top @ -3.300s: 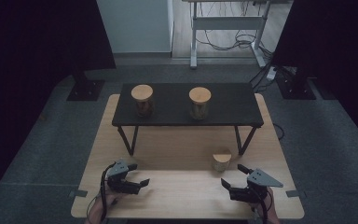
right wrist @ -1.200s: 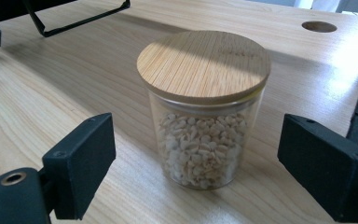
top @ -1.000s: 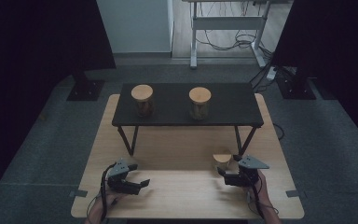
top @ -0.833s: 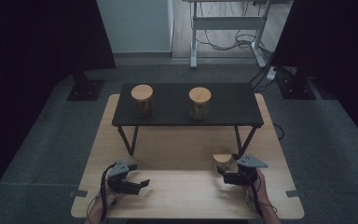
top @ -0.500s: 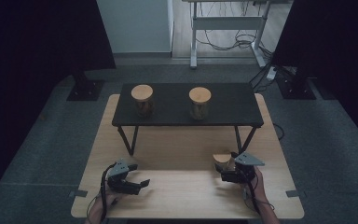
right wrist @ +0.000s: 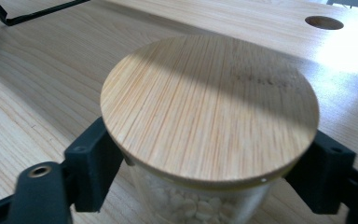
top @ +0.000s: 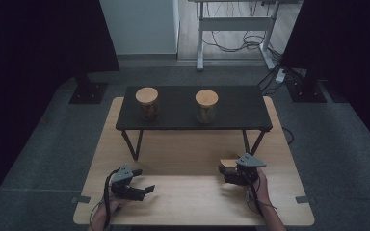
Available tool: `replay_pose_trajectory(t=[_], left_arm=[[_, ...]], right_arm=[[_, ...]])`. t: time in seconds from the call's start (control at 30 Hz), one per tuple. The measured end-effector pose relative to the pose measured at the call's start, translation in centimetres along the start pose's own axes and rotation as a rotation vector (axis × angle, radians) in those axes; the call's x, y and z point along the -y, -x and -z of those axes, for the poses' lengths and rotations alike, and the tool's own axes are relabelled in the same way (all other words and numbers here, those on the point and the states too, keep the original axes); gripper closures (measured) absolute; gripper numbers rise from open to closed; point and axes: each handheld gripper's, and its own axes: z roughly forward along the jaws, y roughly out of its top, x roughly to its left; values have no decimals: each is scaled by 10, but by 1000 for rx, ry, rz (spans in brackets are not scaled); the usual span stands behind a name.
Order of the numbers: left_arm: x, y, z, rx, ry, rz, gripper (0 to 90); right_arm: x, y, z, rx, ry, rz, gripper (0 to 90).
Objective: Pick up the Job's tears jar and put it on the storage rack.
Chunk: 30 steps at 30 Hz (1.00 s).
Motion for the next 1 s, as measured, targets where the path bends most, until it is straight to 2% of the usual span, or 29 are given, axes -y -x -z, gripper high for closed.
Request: replay_pose_trajectory(t=[0.07,0.63,0.77,1.0], left_arm=[[0,0,0,0,0,0,92],[0,0,0,-3,-1,-1,91],[0,0,0,-1,-2,-3,91],[0,0,0,-2,-2,-5,91]], right_arm=[[0,0,0,3,-1,-1,242],[0,-1,0,9,7,5,249],[0,-2,1,17,12,21,249],[-3,-6,8,-4,28,34,249]])
